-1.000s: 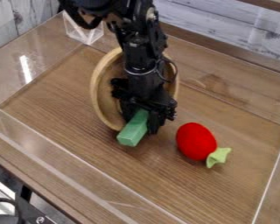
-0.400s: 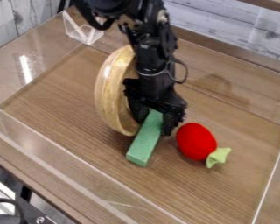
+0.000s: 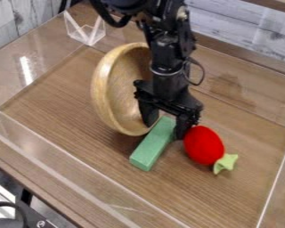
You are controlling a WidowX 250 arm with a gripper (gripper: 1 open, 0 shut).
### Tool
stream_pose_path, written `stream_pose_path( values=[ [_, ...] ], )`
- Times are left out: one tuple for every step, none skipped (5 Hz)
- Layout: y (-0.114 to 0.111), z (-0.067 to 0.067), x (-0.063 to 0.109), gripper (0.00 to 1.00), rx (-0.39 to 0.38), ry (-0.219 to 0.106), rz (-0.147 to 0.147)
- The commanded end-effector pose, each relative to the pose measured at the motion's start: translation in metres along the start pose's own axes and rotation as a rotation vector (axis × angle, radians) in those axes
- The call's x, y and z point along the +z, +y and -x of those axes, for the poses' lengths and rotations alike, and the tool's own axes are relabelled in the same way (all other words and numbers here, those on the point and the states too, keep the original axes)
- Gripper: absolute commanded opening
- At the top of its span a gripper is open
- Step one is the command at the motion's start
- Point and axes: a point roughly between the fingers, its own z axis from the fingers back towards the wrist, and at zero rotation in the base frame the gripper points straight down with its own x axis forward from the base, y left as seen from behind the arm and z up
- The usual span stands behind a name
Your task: Remove the green object from the brown bowl and put it on the table
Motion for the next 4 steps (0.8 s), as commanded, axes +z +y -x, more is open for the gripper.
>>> stream_pose_path(
  values=[
    [0.001,-0.009,0.019,1.00,0.007,-0.039,-0.010],
    [0.003,-0.010,0.027,1.00,0.021,-0.036,-0.016],
    [0.007,-0.008,0.032,1.00,-0.020,-0.032,-0.019],
    [0.011,-0.007,0.036,1.00,-0.059,-0.025,-0.020]
  ],
)
